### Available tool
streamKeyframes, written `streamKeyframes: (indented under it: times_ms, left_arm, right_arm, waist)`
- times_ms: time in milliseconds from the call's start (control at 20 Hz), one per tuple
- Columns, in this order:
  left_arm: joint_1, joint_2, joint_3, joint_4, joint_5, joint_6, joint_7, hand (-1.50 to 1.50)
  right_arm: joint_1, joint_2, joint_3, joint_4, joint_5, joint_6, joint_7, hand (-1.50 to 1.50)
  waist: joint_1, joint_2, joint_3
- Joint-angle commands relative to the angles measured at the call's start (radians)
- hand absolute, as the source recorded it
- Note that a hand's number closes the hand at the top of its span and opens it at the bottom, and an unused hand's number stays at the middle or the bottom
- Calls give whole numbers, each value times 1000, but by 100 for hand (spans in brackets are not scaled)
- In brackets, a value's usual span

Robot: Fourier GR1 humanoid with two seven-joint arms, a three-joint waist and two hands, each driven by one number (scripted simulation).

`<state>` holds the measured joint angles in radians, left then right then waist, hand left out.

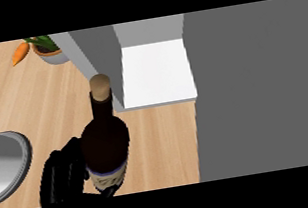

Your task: Pick up the wine, place it into the cabinet and close the cabinet

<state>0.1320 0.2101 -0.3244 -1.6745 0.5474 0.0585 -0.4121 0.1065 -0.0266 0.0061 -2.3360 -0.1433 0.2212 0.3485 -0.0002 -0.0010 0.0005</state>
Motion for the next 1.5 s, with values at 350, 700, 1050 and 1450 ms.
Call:
streamKeyframes:
  times_ms: [350, 700, 1050, 1450]
  left_arm:
    - [-208, -169, -25, 14, -143, 194, 157, 150]
    - [-447, -208, 0, 191, -213, 292, 171, 150]
    - [-549, -210, 17, 378, -263, 280, 152, 150]
    - [-587, -210, -144, 533, -95, 427, 0, 150]
  right_arm:
    - [-41, -8, -1, -31, -1, -27, 66, -150]
    - [17, -10, -37, 49, -23, 31, -54, -150]
    - [-93, -32, -63, 33, -42, -13, 35, -150]
    - [22, 4, 15, -57, 6, -6, 45, -150]
  waist:
    - [-2, 0, -1]
    - [-7, 1, 0]
    - [-6, 2, -1]
    - [-12, 2, -1]
